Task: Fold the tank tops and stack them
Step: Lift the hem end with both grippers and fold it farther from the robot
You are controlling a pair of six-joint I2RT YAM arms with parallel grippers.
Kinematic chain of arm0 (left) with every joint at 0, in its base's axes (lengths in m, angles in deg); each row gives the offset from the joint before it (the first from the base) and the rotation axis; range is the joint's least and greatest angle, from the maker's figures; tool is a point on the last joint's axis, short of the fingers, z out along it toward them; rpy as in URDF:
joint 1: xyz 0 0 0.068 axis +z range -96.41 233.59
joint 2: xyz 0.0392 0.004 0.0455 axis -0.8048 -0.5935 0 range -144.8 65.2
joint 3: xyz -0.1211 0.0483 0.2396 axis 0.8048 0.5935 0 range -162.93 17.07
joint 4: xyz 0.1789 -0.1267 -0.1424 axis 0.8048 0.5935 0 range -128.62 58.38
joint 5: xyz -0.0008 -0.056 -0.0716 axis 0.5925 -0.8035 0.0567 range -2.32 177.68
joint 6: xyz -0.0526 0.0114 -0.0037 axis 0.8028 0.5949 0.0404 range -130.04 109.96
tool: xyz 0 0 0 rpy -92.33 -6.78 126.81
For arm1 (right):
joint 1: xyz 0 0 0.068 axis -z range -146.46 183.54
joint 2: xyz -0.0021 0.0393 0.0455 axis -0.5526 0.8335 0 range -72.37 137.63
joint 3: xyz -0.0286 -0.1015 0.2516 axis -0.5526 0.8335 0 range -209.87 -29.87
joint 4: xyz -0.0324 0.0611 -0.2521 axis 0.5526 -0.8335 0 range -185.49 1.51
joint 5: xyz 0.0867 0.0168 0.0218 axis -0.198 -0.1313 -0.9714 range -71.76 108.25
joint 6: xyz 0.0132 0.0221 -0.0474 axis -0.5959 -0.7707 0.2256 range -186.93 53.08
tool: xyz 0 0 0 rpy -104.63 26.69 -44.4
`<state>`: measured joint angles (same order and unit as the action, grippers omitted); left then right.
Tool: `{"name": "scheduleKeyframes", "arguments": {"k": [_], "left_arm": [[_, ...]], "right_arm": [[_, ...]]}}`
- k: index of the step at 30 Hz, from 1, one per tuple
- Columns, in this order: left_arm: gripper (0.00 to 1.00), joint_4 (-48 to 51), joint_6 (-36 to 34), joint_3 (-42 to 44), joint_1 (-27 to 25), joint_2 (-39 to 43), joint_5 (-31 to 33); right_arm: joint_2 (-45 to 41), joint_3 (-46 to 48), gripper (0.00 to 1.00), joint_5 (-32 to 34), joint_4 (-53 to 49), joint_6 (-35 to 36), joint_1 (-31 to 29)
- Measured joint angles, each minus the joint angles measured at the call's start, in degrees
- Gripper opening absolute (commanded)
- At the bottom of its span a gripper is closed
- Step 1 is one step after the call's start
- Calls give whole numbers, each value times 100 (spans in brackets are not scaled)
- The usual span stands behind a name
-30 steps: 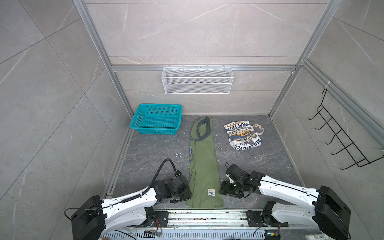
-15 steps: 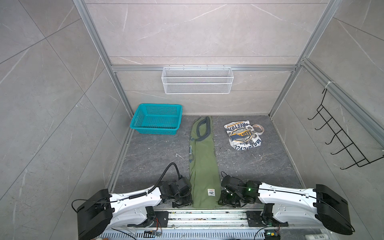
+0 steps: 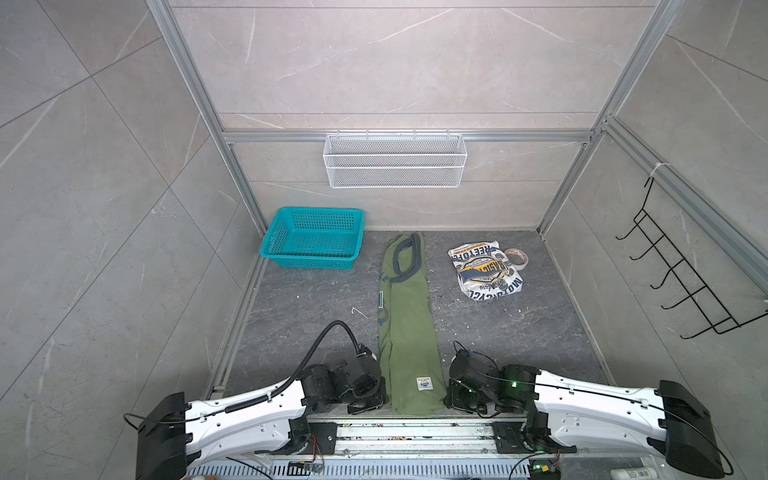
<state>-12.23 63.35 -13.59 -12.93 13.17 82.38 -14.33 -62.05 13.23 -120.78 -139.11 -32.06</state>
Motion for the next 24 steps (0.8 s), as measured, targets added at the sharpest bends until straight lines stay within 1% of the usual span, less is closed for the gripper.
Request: {"name": "scheduleKeyframes", "arguments": {"k": [2,4,6,9,13,16,20,24], "left_arm": [[0,4,-127,-306,175,-59,111],[0,-26,-317,-616,463,-225,201],[0,-94,-540,-918,831,-476,236],[1,-295,-890,-1296,1449,-898,251],[4,-564,-1384,-1829,2197,-1604,223],[5,-798,-1711,-2345,2586,-2271,70],[6,-1110,-1993,-2887,2986,-3064,-190],[7,-1325,-2140,-3209,3318,-3668,-415]], "right_arm": [[15,-411,0,201,-271,131,76],[72,-876,0,361,-437,323,286],[188,-1272,0,428,-479,579,629],[540,-1733,0,420,-468,1095,1325],[1403,-2455,0,411,-428,1873,2107],[2059,-2973,0,337,-260,2352,2507],[2898,-3606,0,203,-59,2855,2997],[3676,-4175,0,2,68,3222,3390]]}}
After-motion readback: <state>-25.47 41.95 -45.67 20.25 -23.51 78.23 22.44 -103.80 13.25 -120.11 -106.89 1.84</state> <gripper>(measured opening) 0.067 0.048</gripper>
